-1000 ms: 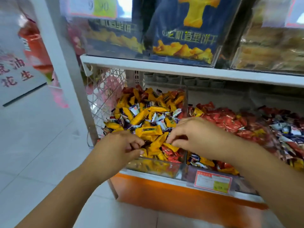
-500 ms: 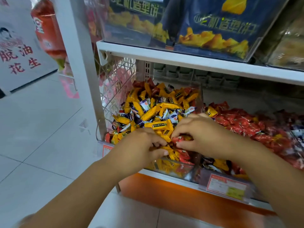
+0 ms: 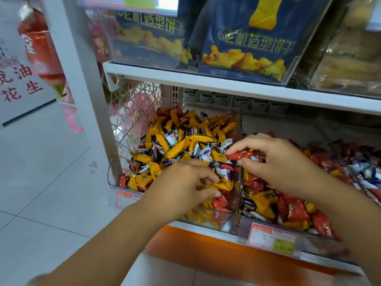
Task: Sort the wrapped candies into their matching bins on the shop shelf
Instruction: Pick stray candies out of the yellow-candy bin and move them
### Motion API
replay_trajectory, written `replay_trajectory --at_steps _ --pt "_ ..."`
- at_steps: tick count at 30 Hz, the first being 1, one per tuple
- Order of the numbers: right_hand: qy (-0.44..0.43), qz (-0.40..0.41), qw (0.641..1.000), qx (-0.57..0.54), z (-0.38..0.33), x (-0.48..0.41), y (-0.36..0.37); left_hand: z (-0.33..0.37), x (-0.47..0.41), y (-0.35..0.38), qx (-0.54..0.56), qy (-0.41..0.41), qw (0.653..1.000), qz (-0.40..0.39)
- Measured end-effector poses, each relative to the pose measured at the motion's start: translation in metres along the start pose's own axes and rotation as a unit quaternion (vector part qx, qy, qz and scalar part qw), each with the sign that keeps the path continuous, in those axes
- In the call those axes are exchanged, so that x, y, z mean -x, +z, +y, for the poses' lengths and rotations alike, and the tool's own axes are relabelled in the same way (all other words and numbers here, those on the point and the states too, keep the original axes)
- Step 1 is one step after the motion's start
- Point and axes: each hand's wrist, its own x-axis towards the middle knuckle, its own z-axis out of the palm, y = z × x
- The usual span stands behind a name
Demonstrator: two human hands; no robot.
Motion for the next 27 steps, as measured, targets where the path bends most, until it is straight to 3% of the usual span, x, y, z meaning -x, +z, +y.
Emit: replay_trajectory --at_steps 14,23,27 --pt "0.017 -0.011 1.000 0.007 0.010 -0.016 0.003 -0.002 -0.039 0.018 -0.130 -0.030 0.991 0.004" --pt "0.006 -0.016 0.999 0.031 0.012 -0.019 0.001 -0.012 -0.031 -0.010 -0.026 -0.085 0.993 0.079" --pt "-0.012 -0.105 0.987 0.118 -0.003 -0.034 -0.004 -0.028 -0.020 -0.032 -0.017 -0.107 0.990 0.093"
